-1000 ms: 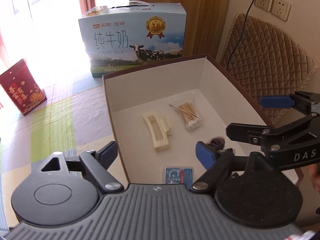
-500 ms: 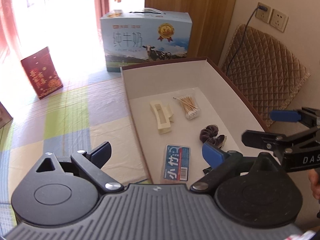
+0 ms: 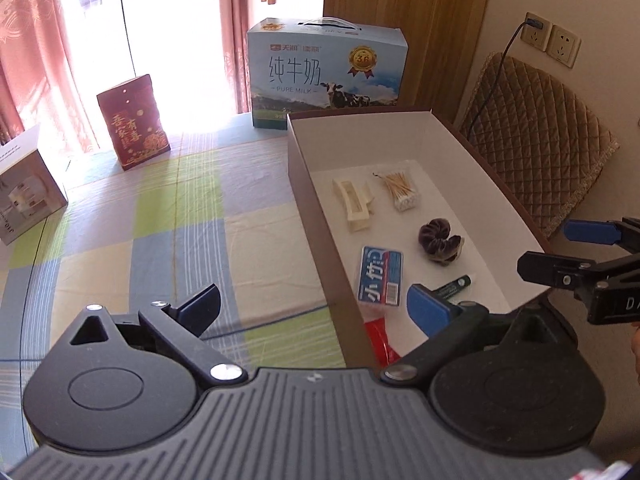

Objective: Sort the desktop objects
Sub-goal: 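Withdraw both tools from the box back over the table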

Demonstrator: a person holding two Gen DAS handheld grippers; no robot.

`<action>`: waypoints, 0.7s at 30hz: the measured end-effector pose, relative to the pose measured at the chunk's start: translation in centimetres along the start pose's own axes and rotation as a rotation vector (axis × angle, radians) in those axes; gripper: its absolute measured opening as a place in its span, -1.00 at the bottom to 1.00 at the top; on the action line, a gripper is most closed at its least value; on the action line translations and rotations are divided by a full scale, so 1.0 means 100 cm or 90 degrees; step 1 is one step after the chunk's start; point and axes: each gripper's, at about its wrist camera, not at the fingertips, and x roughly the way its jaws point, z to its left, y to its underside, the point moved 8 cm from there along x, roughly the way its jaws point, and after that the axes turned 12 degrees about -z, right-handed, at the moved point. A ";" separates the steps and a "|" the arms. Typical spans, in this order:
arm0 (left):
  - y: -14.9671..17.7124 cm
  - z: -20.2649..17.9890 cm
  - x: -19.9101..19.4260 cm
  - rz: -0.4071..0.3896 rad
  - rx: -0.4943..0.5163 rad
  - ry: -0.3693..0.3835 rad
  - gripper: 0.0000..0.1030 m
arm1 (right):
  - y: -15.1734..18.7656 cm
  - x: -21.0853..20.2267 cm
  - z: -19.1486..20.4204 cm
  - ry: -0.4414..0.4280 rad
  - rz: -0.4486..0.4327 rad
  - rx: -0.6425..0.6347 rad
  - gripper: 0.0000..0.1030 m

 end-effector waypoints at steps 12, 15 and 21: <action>0.021 0.009 -0.035 0.013 -0.014 0.006 0.91 | 0.021 -0.022 0.028 -0.006 0.012 -0.011 0.97; 0.029 0.012 -0.043 0.015 -0.008 0.002 0.91 | 0.031 -0.026 0.035 -0.013 0.025 -0.012 0.97; 0.049 0.021 -0.059 0.026 -0.008 -0.006 0.91 | 0.047 -0.033 0.043 -0.014 0.040 -0.005 0.97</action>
